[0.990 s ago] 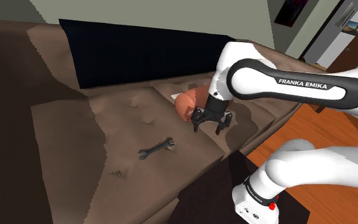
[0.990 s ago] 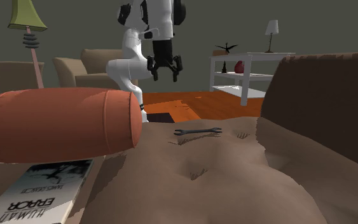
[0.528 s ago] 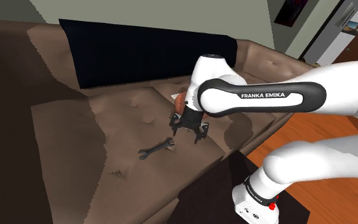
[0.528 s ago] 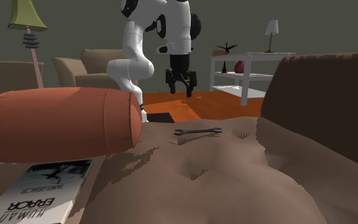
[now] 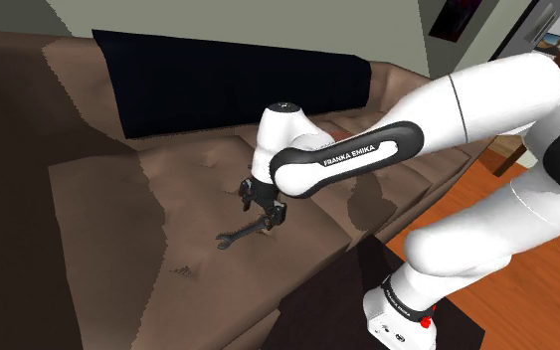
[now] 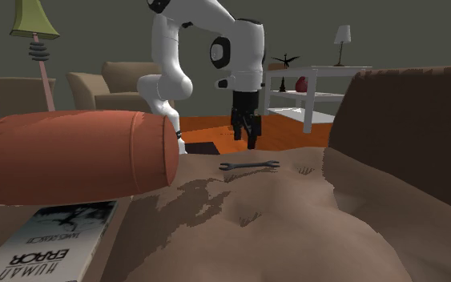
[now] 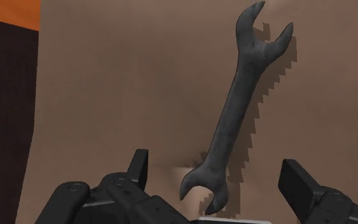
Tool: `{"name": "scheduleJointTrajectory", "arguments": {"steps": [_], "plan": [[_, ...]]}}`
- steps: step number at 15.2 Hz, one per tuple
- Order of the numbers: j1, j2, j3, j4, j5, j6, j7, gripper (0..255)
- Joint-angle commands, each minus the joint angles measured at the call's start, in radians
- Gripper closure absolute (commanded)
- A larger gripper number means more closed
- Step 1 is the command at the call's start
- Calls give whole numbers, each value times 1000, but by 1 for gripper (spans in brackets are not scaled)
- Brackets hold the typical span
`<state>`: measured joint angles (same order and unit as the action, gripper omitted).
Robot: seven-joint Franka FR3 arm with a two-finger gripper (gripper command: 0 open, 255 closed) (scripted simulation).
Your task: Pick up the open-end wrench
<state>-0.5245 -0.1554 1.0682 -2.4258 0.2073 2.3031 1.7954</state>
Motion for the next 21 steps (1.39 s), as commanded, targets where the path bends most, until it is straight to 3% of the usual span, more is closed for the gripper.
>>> {"name": "scheduleJointTrajectory", "arguments": {"steps": [1,8,10,11,20,21], "plan": [[-74,119,68,29,-152,49,187,0],[-34,297,20,7,-394,145,361,0],[-30,295,15,7,-391,145,360,0],[-32,293,16,8,-388,143,355,255],[-29,295,15,7,-391,145,360,255],[-42,274,29,8,-361,134,338,255]]}}
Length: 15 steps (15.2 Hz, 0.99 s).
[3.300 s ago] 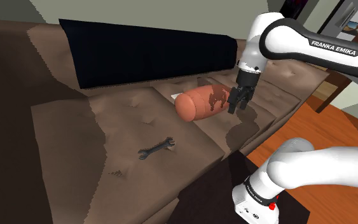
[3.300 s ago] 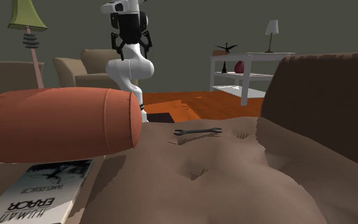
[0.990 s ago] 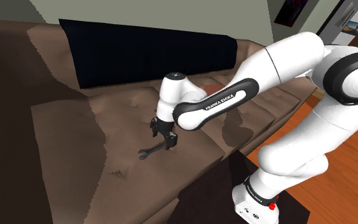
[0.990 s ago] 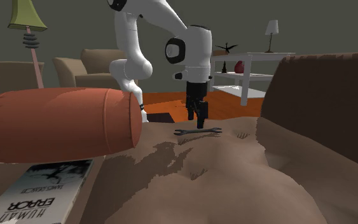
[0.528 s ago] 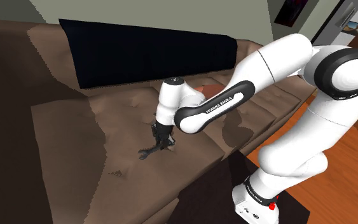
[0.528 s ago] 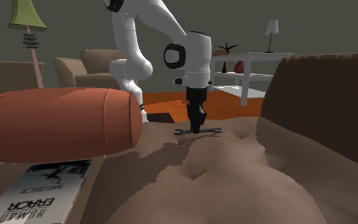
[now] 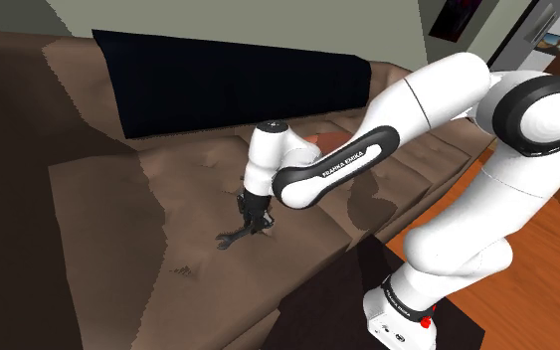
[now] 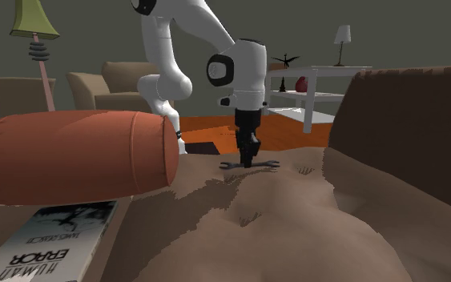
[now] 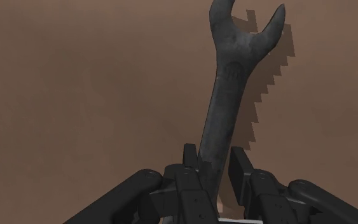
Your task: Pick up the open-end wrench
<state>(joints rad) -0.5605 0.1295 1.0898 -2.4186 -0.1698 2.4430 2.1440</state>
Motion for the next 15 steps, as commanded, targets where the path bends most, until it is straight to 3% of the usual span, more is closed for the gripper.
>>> {"name": "scheduleJointTrajectory", "arguments": {"steps": [1,5,9,15], "plan": [[-18,-33,22,3,48,-17,-33,255],[-45,-129,54,15,179,-68,-128,255],[-35,-219,41,34,289,-129,-209,255],[-1,-307,-5,64,376,-212,-275,255]]}}
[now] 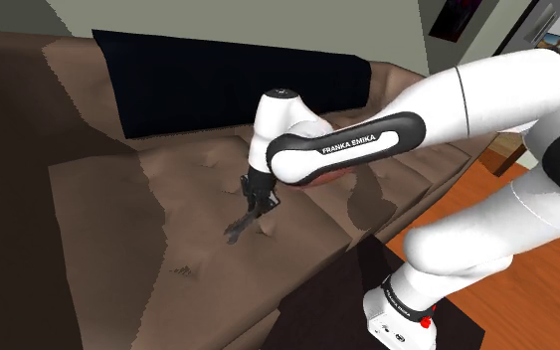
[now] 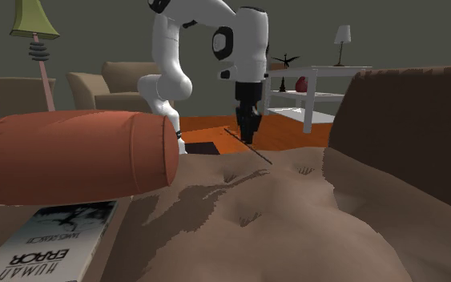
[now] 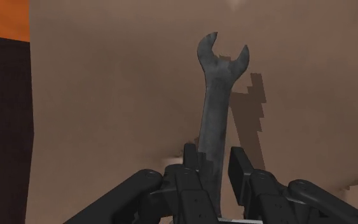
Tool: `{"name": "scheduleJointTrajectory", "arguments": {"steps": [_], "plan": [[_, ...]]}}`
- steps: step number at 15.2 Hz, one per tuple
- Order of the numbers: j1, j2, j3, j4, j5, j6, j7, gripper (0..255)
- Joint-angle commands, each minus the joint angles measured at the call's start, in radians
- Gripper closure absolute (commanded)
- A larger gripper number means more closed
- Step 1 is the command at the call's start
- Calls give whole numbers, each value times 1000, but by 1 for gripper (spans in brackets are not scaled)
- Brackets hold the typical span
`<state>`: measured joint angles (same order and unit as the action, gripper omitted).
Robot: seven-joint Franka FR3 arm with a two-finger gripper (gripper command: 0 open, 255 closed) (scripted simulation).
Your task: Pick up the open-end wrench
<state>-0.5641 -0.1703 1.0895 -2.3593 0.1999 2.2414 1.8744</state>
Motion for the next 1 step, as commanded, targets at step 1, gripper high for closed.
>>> {"name": "scheduleJointTrajectory", "arguments": {"steps": [1], "plan": [[3,-7,-5,5,7,-10,-6,255]]}}
